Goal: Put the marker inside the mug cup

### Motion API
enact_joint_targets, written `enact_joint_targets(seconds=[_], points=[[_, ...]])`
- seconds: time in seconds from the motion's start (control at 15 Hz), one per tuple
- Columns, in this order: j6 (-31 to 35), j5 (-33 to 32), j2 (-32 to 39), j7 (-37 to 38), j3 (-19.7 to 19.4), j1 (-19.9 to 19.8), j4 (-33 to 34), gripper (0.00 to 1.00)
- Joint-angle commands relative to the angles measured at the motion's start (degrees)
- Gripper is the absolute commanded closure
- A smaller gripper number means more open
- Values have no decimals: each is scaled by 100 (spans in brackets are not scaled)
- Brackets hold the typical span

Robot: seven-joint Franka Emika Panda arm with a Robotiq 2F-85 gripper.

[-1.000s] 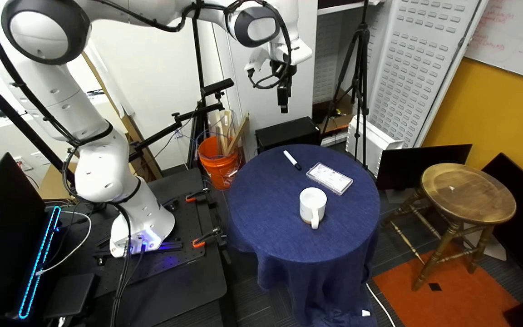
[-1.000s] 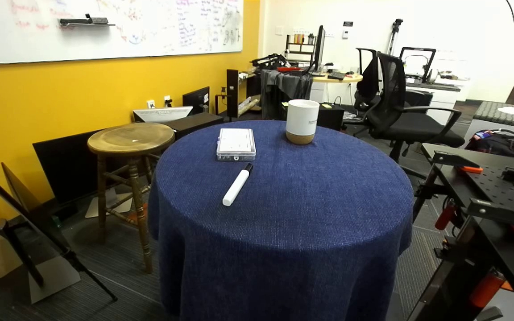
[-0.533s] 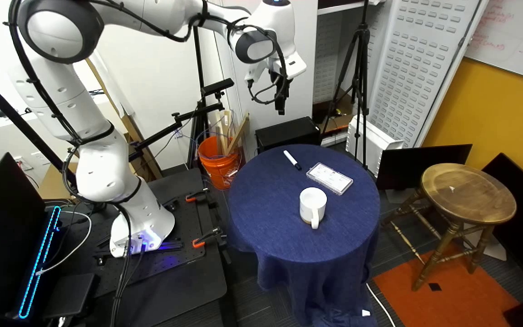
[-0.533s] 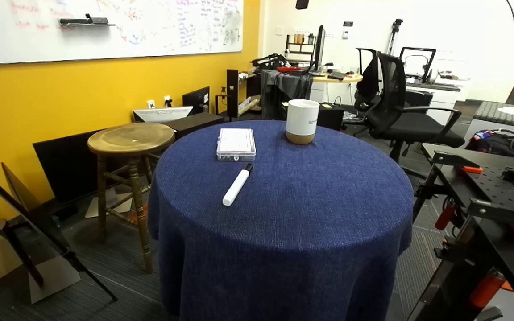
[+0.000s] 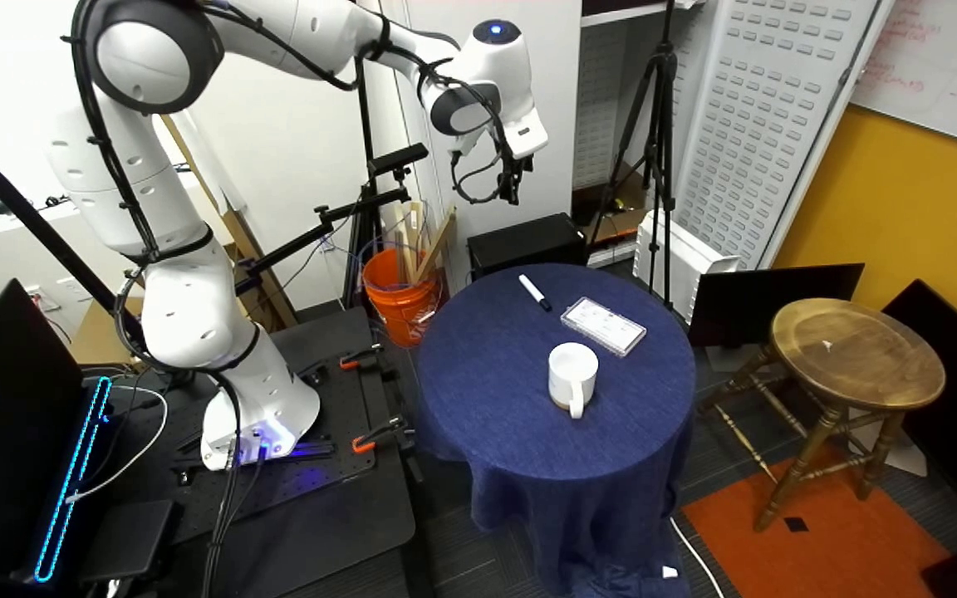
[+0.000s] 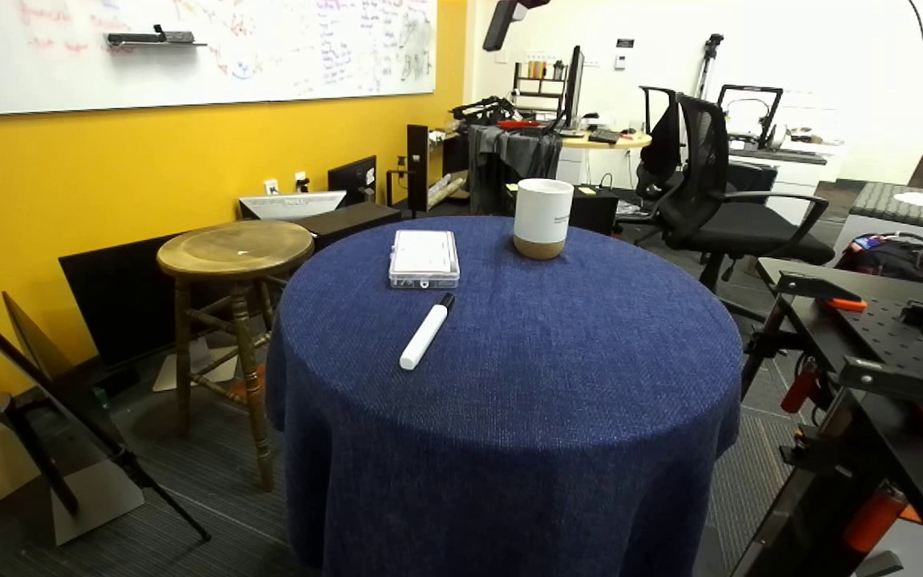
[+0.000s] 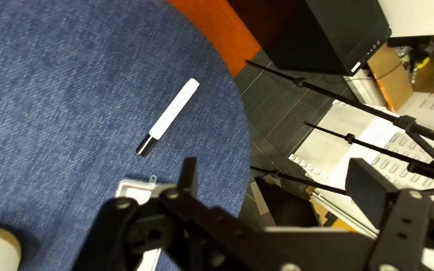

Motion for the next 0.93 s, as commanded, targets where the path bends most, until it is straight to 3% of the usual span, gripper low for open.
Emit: enact_joint_targets(seconds=[0.0, 0.2, 0.53, 0.87], points=[[655, 758, 364, 396, 115, 135, 141, 0], [1025, 1070, 621, 734, 160, 216, 205, 0], [1011, 47, 888, 2045, -119, 440, 234, 0], [622, -1409, 1091, 3647, -489, 710, 378, 0]])
